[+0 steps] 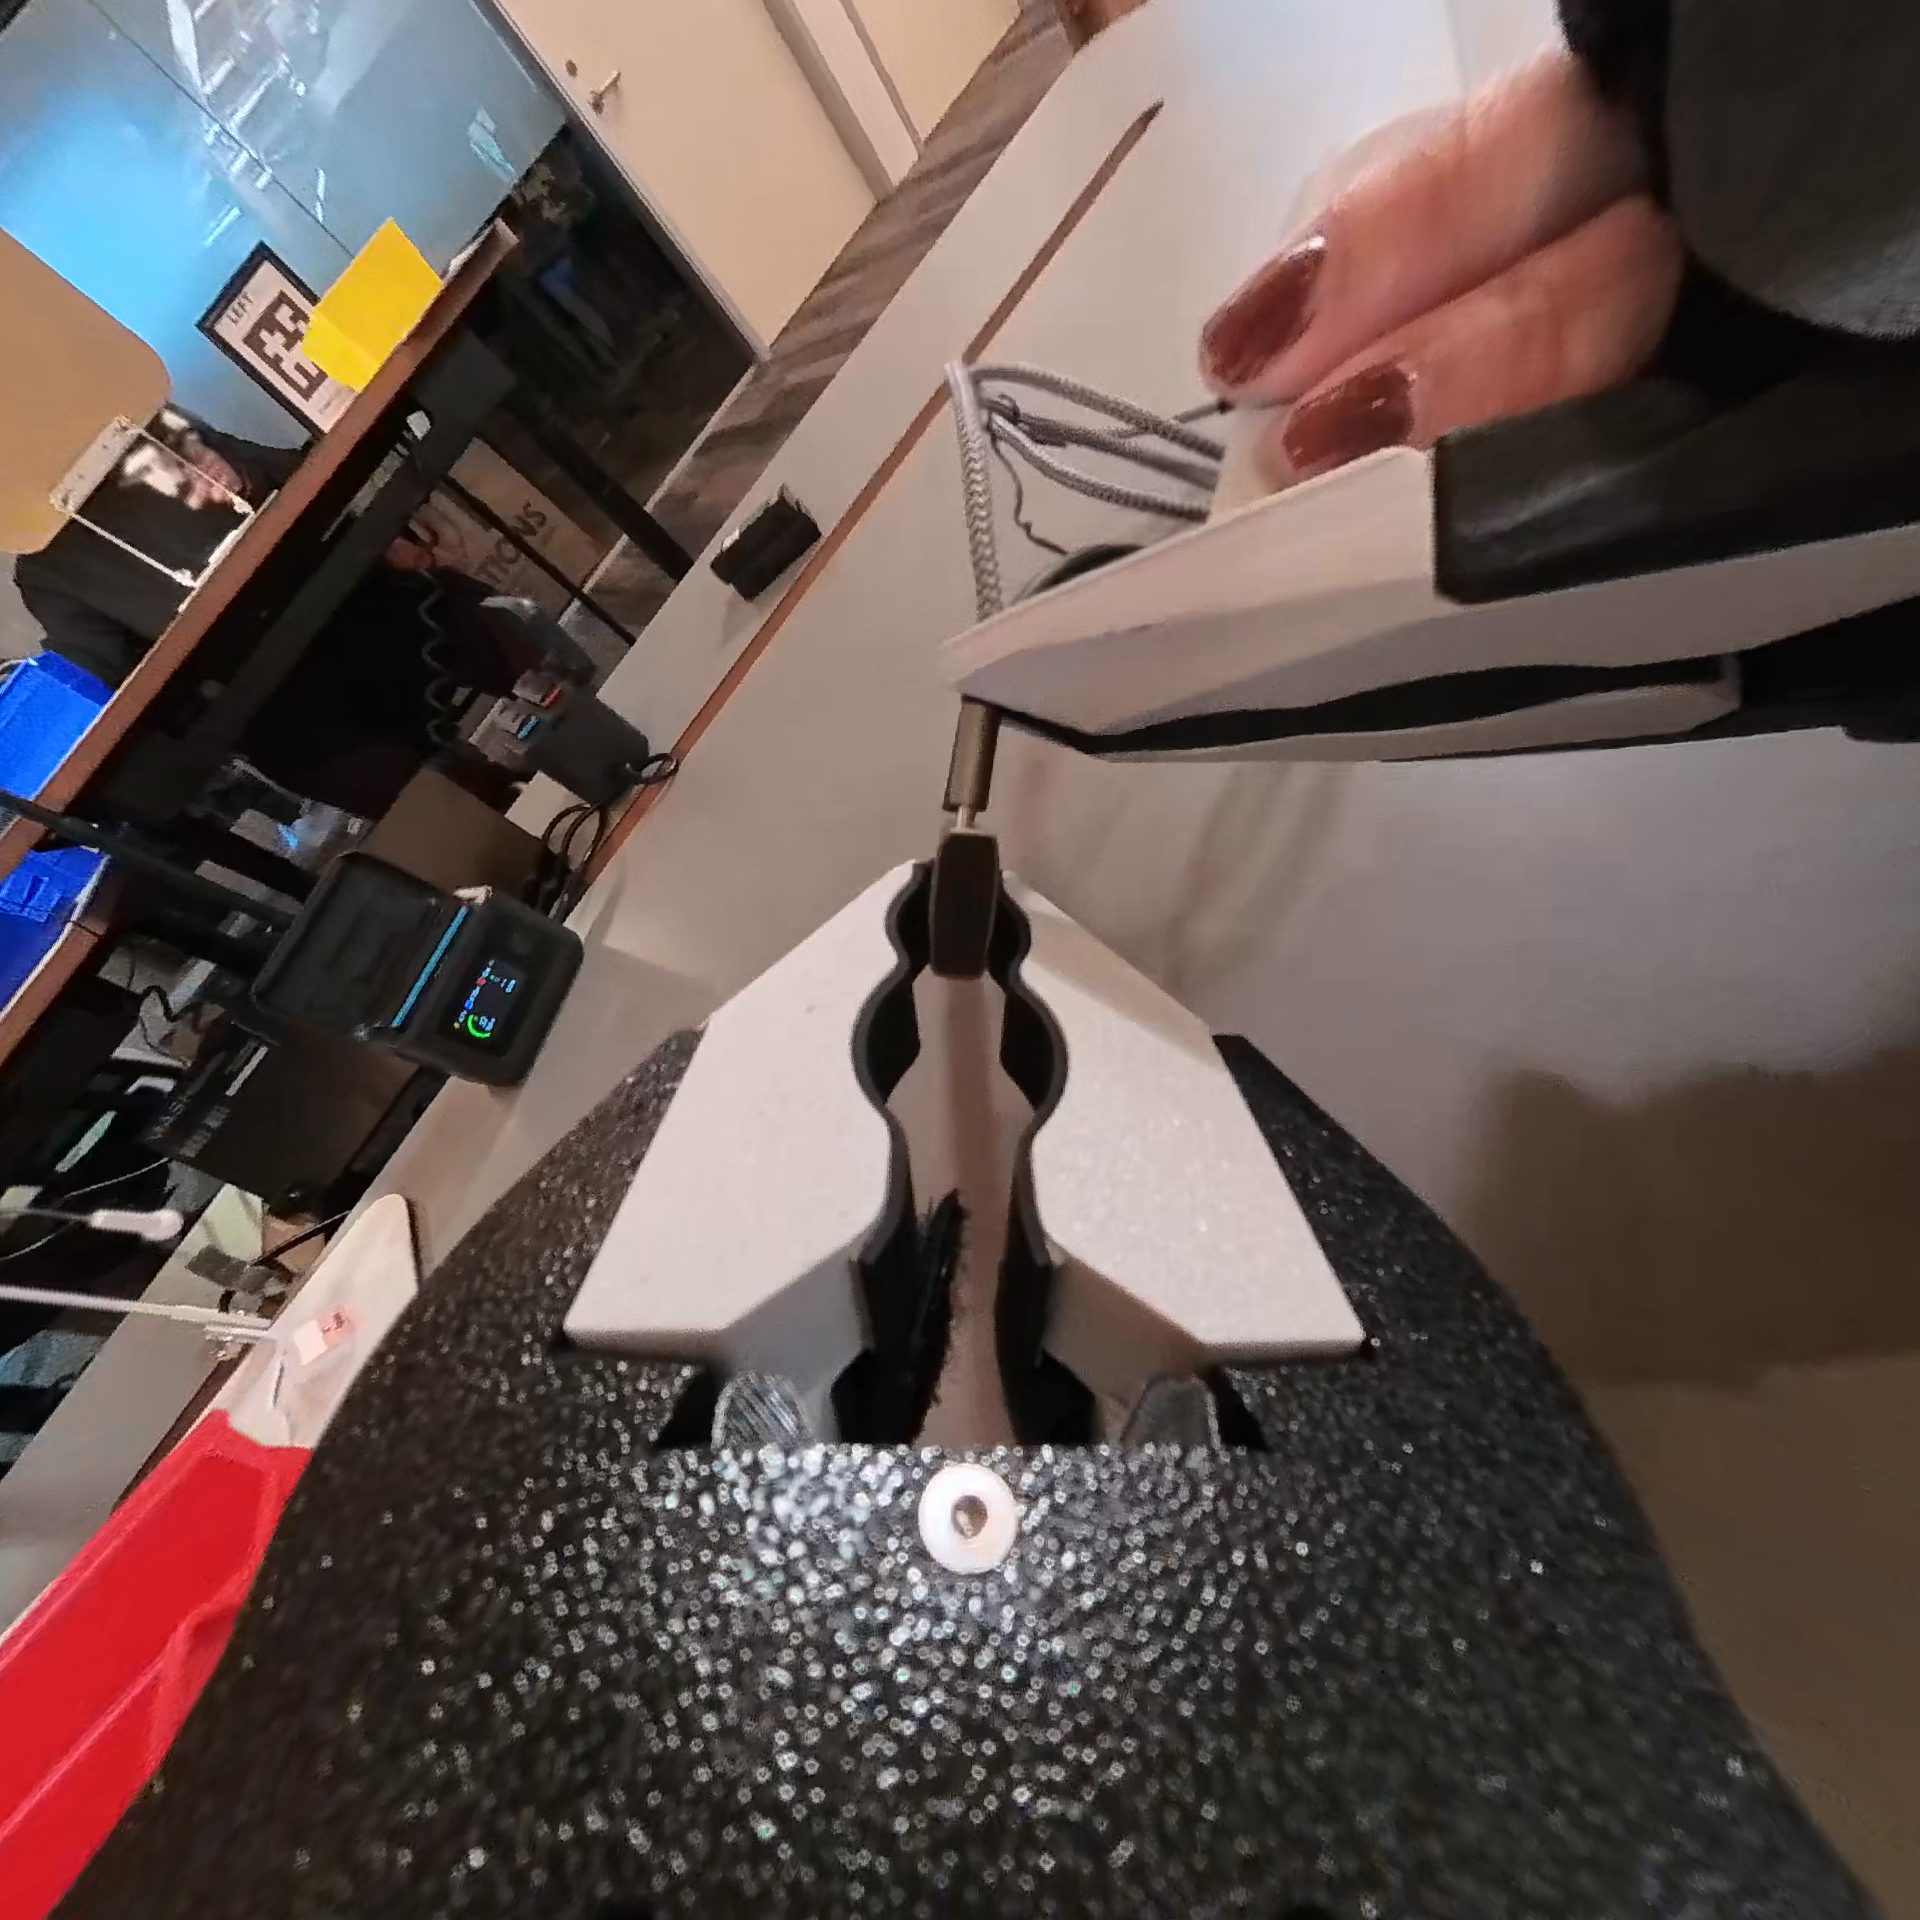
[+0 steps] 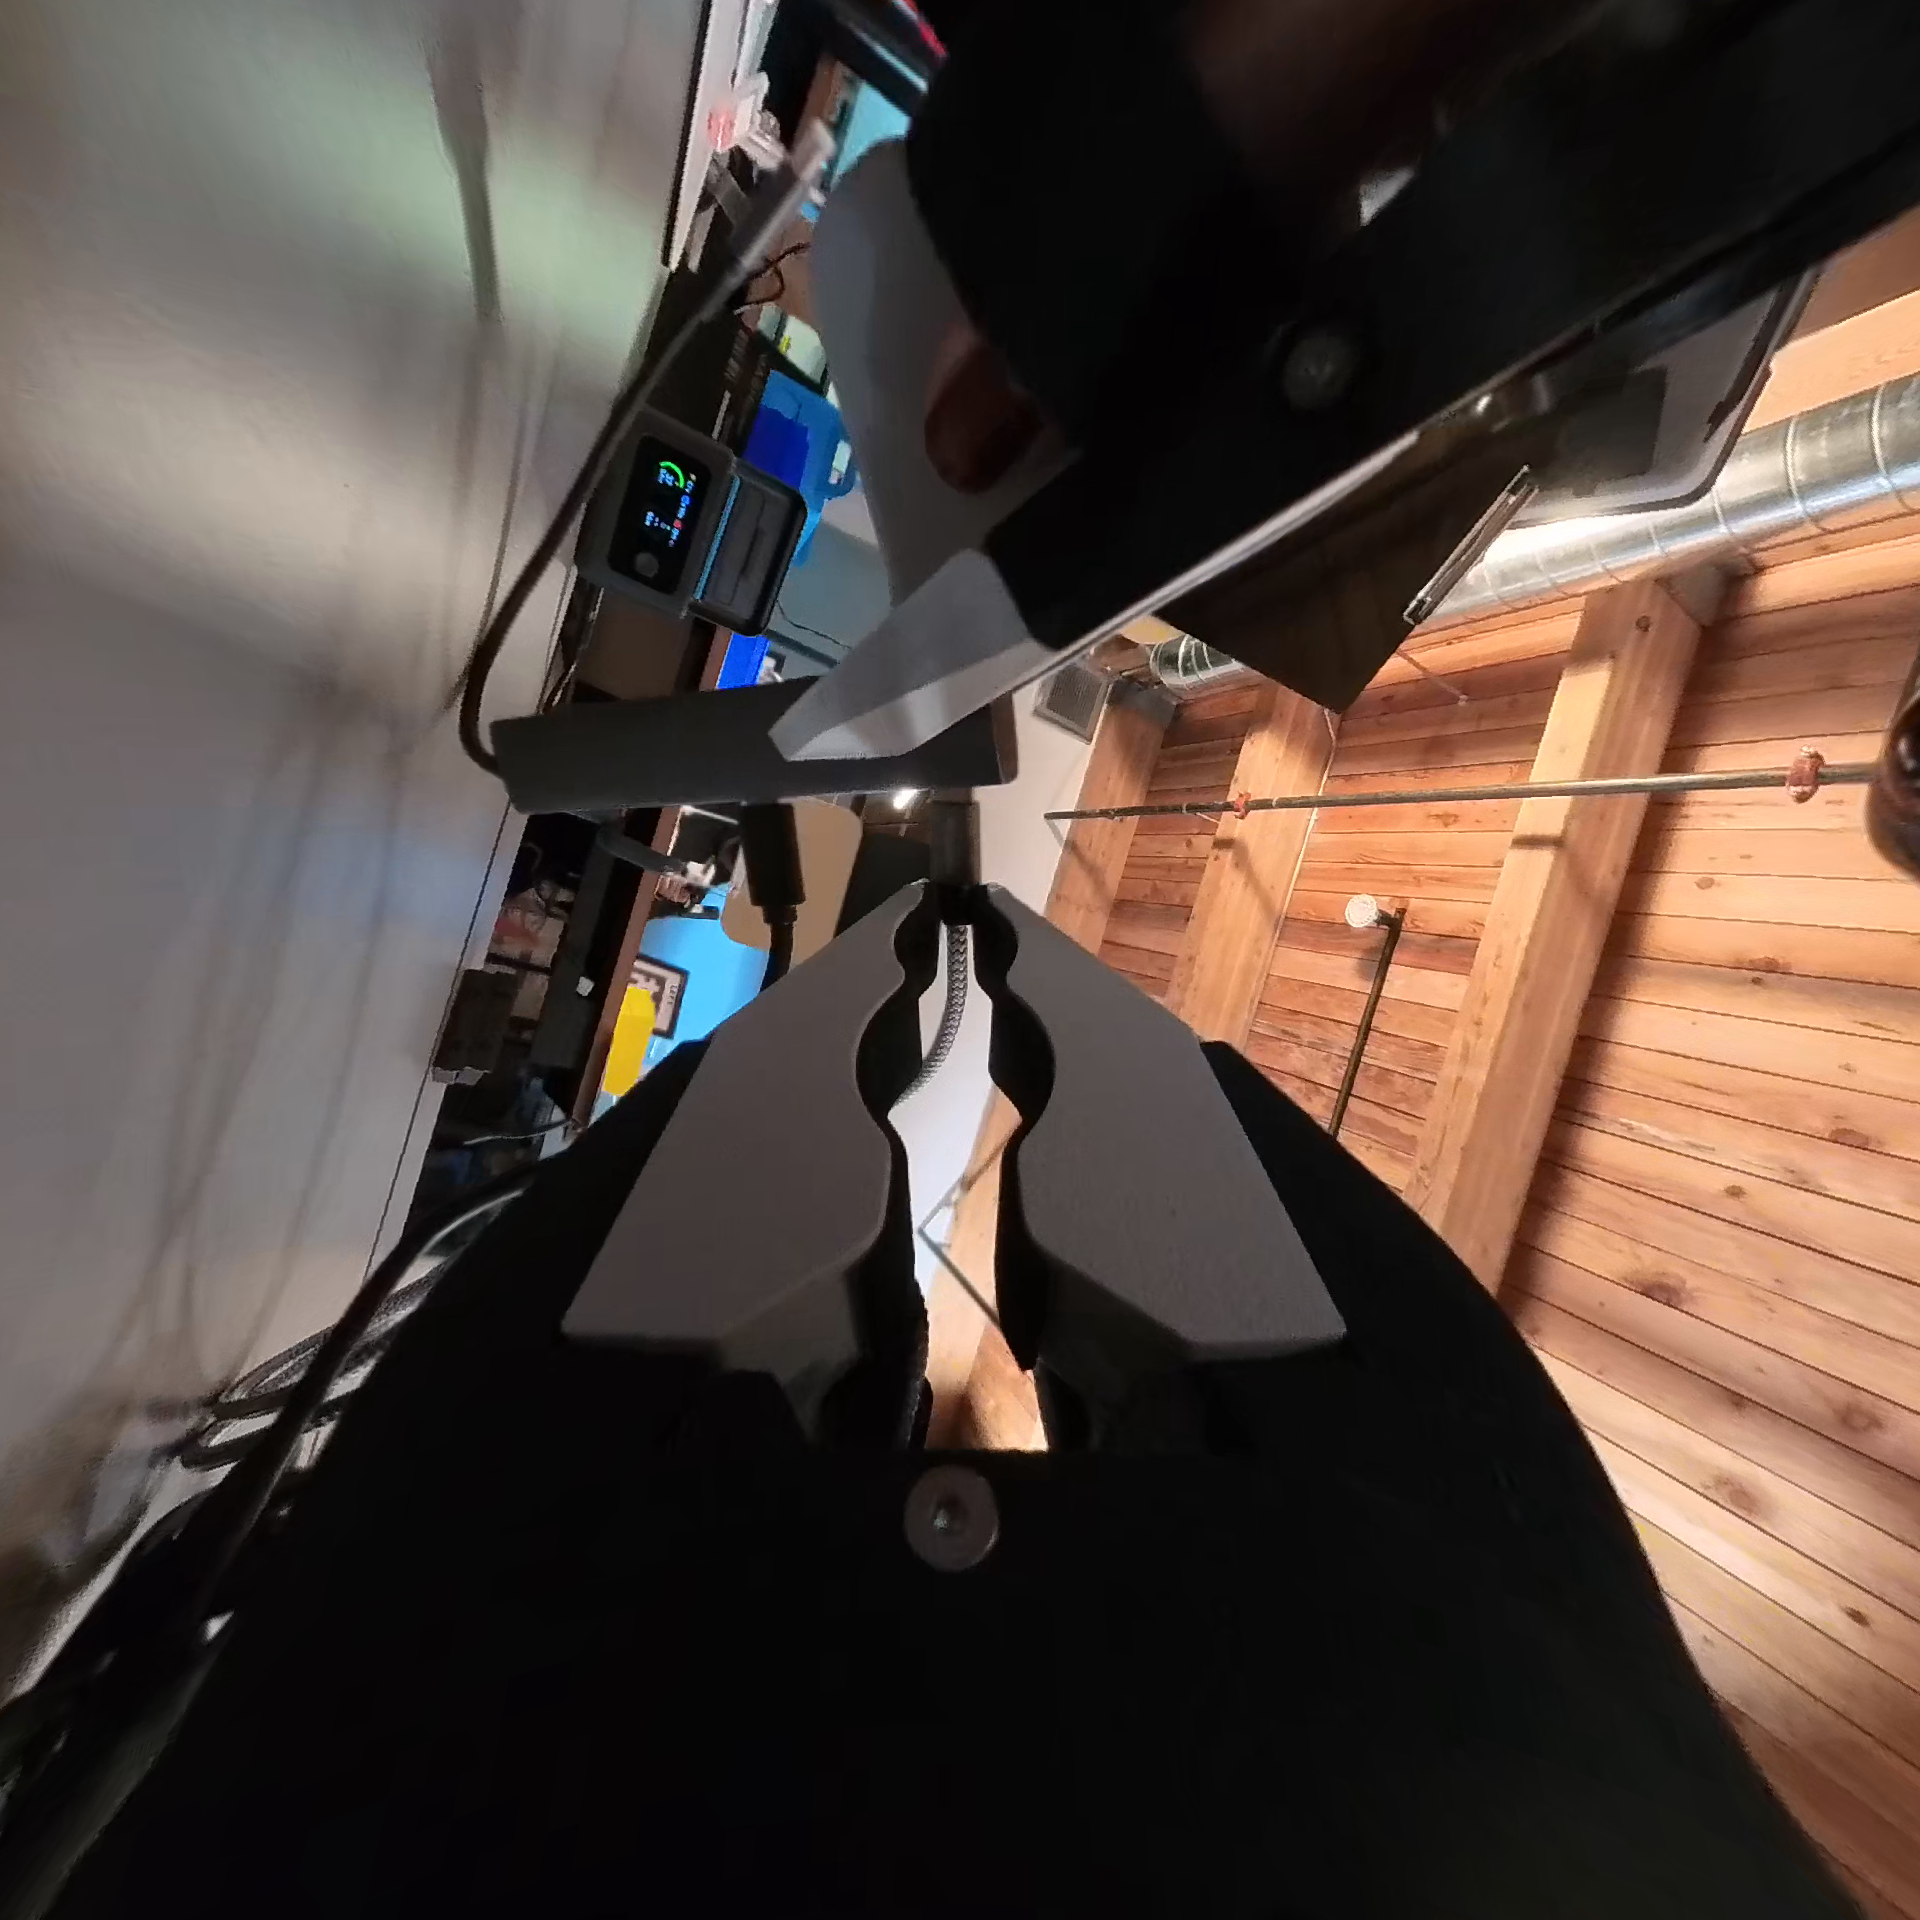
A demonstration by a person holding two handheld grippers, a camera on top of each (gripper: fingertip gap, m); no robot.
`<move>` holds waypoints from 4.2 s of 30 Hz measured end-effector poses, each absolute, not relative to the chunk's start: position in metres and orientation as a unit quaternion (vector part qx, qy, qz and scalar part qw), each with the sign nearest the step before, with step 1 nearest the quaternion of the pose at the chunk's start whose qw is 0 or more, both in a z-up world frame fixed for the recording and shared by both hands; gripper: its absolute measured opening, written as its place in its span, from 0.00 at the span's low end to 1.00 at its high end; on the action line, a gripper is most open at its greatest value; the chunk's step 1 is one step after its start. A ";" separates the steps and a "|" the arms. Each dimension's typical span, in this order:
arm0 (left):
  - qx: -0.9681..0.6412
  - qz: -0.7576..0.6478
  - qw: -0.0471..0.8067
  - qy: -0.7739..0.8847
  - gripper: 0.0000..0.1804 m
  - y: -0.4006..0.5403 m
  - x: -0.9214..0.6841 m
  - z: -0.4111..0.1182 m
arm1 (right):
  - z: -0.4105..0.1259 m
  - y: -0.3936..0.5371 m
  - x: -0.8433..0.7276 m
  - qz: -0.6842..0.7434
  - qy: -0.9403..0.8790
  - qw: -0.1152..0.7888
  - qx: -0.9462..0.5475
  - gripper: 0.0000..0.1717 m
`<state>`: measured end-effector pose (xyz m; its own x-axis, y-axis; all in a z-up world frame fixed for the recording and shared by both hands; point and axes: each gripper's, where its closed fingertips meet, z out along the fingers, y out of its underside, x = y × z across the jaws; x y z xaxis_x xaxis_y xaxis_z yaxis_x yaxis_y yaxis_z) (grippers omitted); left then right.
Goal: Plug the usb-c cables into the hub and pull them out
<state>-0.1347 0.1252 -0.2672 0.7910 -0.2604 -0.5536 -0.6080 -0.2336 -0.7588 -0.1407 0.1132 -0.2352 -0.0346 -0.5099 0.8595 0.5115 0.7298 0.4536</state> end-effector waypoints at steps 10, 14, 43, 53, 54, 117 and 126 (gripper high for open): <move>-0.785 0.181 0.516 0.291 0.04 0.125 -0.138 -0.277 | -0.242 0.105 -0.146 -0.356 -0.626 0.693 -0.017 0.01; -0.784 0.183 0.512 0.299 0.04 0.126 -0.137 -0.280 | -0.245 0.103 -0.146 -0.343 -0.631 0.696 -0.022 0.01; -0.536 0.300 0.605 0.507 0.08 0.106 -0.090 -0.253 | -0.256 0.108 -0.123 -0.075 -0.712 0.679 -0.158 0.04; -0.540 0.263 0.707 0.373 0.13 0.101 -0.118 -0.210 | -0.114 0.159 -0.046 0.082 -0.540 0.744 -0.385 0.04; -0.545 0.261 0.706 0.371 0.13 0.103 -0.121 -0.211 | -0.093 0.161 -0.033 0.100 -0.525 0.750 -0.390 0.04; -0.573 0.259 0.643 0.437 0.00 0.113 -0.115 -0.244 | -0.257 0.324 0.172 -0.010 -0.640 0.190 -0.744 0.20; -0.584 0.246 0.644 0.429 0.02 0.118 -0.114 -0.252 | -0.080 0.318 0.131 -0.015 -0.506 0.529 -0.681 0.40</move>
<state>-0.1138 0.1182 -0.2522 0.5104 -0.1835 -0.8401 -0.8180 0.1977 -0.5401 0.1314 0.3180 -0.0802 0.4870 0.6731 0.5566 0.7056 0.0724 -0.7049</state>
